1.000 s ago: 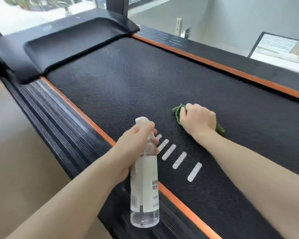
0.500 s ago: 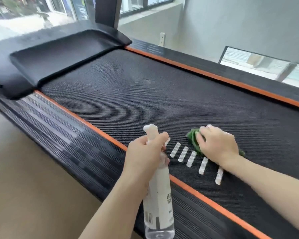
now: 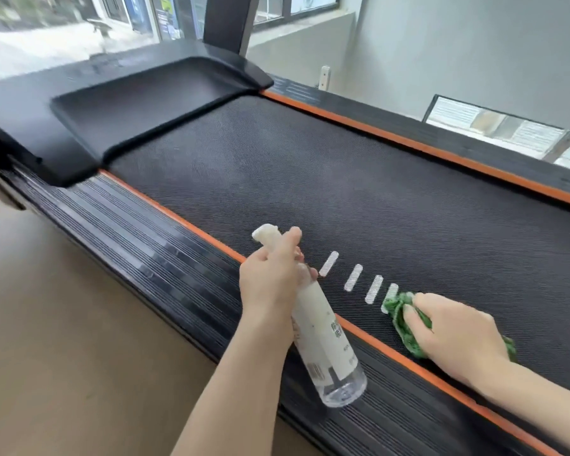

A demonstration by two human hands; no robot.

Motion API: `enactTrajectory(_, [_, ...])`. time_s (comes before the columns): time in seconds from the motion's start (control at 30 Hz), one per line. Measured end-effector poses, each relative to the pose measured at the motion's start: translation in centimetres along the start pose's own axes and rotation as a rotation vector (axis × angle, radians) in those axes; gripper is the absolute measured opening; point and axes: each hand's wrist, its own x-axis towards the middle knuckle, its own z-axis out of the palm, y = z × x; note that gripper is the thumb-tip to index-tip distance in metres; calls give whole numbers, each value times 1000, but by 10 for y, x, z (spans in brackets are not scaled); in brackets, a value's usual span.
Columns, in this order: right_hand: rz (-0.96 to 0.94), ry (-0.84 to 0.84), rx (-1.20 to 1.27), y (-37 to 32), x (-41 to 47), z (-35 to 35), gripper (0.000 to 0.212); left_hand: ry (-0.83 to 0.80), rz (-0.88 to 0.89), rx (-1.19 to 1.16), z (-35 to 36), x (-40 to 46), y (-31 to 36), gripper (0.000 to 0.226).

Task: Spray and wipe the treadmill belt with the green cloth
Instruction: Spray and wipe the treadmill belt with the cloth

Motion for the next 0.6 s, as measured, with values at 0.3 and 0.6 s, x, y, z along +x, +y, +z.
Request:
enactTrajectory(0.3, [-627, 254, 109, -84, 65, 14, 29, 87, 28, -33, -29, 13, 7, 27])
enactTrajectory(0.6, [-539, 283, 175, -259, 240, 32, 35, 199, 4, -62, -63, 38, 11, 31])
